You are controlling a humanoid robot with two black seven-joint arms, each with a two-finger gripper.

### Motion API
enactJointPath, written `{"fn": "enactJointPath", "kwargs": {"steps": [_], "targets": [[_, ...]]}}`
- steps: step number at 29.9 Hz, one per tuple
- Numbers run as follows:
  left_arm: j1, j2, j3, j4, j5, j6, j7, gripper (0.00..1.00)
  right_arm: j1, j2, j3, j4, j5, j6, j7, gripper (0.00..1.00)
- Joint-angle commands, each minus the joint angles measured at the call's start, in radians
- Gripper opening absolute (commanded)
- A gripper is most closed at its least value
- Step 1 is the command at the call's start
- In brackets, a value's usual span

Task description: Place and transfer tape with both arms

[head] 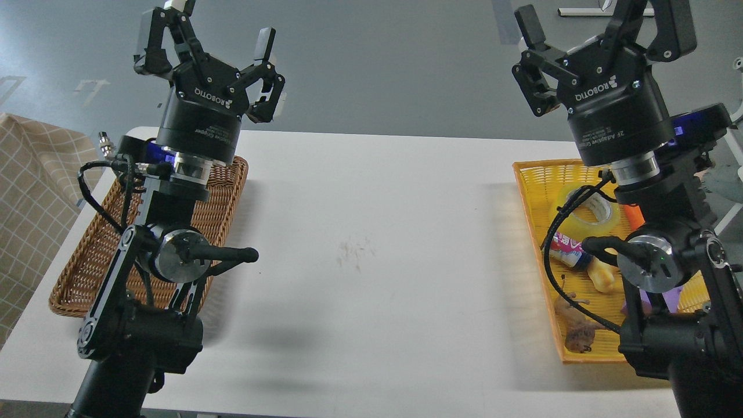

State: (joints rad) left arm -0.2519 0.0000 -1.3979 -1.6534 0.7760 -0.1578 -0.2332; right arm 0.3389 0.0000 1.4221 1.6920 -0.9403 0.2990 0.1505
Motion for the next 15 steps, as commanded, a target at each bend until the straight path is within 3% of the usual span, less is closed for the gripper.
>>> {"fn": "enactJointPath", "kwargs": {"steps": [1, 15], "targets": [[0.002, 0.0, 0.0, 0.004, 0.0, -0.002, -0.006, 0.98, -0.008, 0.0, 0.0, -0.009, -0.006, 0.0, -0.002, 1.0], [-0.013, 0.0, 0.004, 0.015, -0.003, -0.003, 0.011, 0.98, -0.021, 0.0, -0.003, -0.035, -0.126, -0.006, -0.016, 1.0]]}}
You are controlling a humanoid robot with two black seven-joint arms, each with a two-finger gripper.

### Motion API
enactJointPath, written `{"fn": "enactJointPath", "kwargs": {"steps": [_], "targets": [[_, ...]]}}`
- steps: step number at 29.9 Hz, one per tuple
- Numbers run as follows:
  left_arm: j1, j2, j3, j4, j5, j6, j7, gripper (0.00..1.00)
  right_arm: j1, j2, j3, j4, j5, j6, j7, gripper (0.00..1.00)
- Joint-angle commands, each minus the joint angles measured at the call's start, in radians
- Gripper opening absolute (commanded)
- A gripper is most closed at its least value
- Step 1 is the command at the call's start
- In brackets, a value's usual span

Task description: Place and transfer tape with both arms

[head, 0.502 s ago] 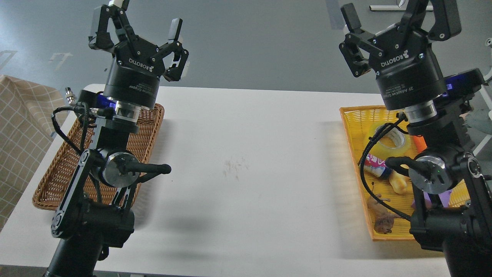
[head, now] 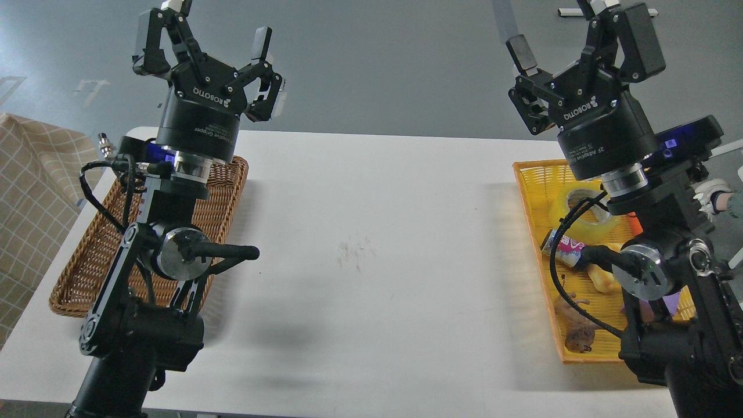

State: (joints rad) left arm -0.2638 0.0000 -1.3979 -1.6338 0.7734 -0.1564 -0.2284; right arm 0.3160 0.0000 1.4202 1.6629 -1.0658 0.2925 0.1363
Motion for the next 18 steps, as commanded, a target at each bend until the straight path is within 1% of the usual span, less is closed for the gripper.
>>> {"fn": "enactJointPath", "kwargs": {"steps": [1, 2, 5, 13, 18], "targets": [[-0.003, 0.0, 0.004, -0.004, 0.001, -0.006, 0.009, 0.98, 0.002, 0.0, -0.001, -0.008, 0.0, 0.001, -0.001, 1.0], [-0.003, 0.0, 0.013, -0.003, 0.001, -0.005, 0.033, 0.98, 0.002, 0.0, -0.001, -0.009, 0.0, 0.001, -0.001, 1.0], [-0.003, 0.0, 0.074, -0.003, 0.015, -0.031, 0.067, 0.98, -0.005, 0.0, -0.003, -0.014, -0.003, 0.001, -0.006, 1.0], [0.009, 0.0, 0.088, -0.009, 0.043, -0.037, 0.08, 0.98, -0.052, 0.0, -0.02, -0.019, -0.002, 0.01, -0.01, 1.0], [0.024, 0.0, 0.082, -0.015, 0.046, -0.038, 0.08, 0.98, -0.058, 0.0, 0.023, -0.011, 0.001, 0.007, 0.003, 1.0]]}}
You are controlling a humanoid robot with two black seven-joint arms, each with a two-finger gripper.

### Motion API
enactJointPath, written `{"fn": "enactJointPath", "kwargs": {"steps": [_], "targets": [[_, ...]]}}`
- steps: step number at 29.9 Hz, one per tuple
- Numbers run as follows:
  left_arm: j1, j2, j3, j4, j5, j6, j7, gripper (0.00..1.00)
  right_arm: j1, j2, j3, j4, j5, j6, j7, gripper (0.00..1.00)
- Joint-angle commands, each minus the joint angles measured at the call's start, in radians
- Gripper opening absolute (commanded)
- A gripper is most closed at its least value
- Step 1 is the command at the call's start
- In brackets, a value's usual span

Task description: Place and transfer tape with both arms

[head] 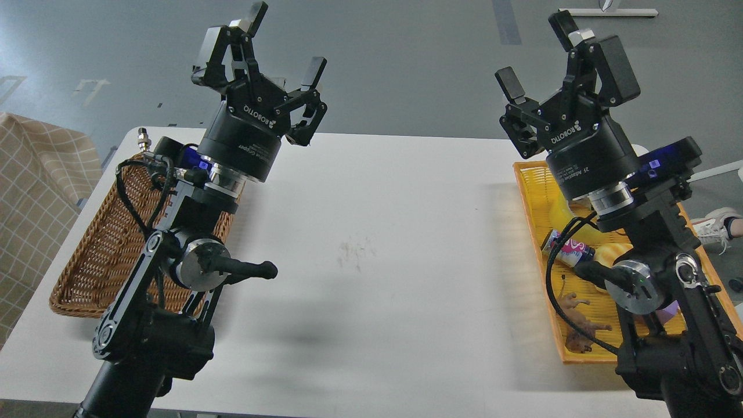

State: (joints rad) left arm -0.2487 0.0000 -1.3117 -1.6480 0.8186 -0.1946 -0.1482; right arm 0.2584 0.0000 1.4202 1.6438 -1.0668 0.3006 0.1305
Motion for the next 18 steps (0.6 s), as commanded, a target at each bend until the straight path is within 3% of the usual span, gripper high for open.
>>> {"fn": "enactJointPath", "kwargs": {"steps": [1, 3, 5, 6, 8, 14, 18], "targets": [[0.012, 0.0, -0.004, -0.003, 0.001, 0.0, -0.001, 0.98, 0.001, 0.0, 0.026, 0.016, 0.002, -0.001, 0.009, 1.0], [0.014, 0.0, -0.004, -0.004, 0.001, -0.003, -0.004, 0.98, 0.01, 0.0, 0.025, 0.024, 0.01, 0.003, -0.018, 1.0], [0.014, 0.0, -0.003, -0.022, 0.001, -0.012, -0.007, 0.98, 0.036, 0.0, 0.042, -0.008, 0.094, 0.008, -0.095, 1.0], [0.014, 0.0, -0.003, -0.036, 0.001, -0.02, -0.007, 0.98, 0.053, 0.0, 0.067, -0.019, 0.188, 0.02, -0.161, 1.0], [0.014, 0.0, -0.004, -0.041, 0.001, -0.026, -0.007, 0.98, 0.07, 0.0, 0.074, -0.03, 0.26, 0.054, -0.198, 1.0], [0.019, 0.0, -0.012, -0.038, 0.001, -0.017, 0.001, 0.98, 0.127, -0.06, 0.075, -0.039, 0.28, 0.075, -0.189, 1.0], [0.02, 0.0, -0.014, -0.036, 0.004, -0.009, 0.001, 0.98, 0.134, -0.055, 0.072, -0.05, 0.283, -0.076, -0.192, 1.0]]}}
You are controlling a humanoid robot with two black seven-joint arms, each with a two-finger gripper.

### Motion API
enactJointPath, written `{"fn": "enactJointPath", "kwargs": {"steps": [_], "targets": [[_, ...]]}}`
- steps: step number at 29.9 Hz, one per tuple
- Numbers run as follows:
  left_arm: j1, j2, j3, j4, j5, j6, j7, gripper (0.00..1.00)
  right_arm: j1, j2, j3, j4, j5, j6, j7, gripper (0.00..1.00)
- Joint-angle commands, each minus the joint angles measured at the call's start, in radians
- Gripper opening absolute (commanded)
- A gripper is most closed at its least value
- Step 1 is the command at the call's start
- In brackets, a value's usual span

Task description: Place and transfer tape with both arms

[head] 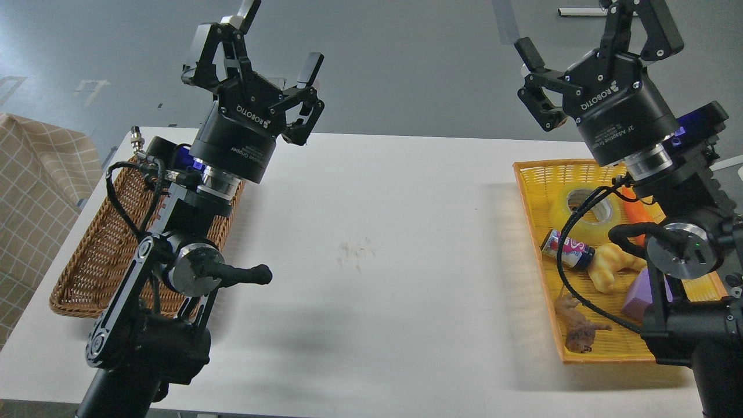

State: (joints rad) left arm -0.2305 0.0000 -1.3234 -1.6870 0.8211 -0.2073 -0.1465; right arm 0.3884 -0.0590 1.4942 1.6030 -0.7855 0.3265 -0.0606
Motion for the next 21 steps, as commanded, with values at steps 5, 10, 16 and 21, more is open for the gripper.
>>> {"fn": "enactJointPath", "kwargs": {"steps": [5, 10, 16, 21], "targets": [[0.014, 0.0, -0.01, 0.001, 0.001, 0.005, 0.001, 0.98, 0.003, 0.025, -0.002, -0.049, 0.002, -0.158, 0.002, 1.0], [0.0, 0.0, -0.01, 0.01, 0.004, 0.052, 0.019, 0.98, 0.006, 0.021, -0.021, -0.043, -0.02, -0.155, 0.002, 1.0], [-0.026, 0.0, -0.011, 0.015, 0.001, 0.068, 0.033, 0.98, 0.006, 0.027, -0.051, -0.028, -0.035, -0.092, 0.012, 1.0], [-0.053, 0.0, -0.011, 0.03, -0.002, 0.072, 0.031, 0.98, 0.018, 0.059, -0.051, -0.031, -0.041, -0.092, 0.028, 1.0]]}}
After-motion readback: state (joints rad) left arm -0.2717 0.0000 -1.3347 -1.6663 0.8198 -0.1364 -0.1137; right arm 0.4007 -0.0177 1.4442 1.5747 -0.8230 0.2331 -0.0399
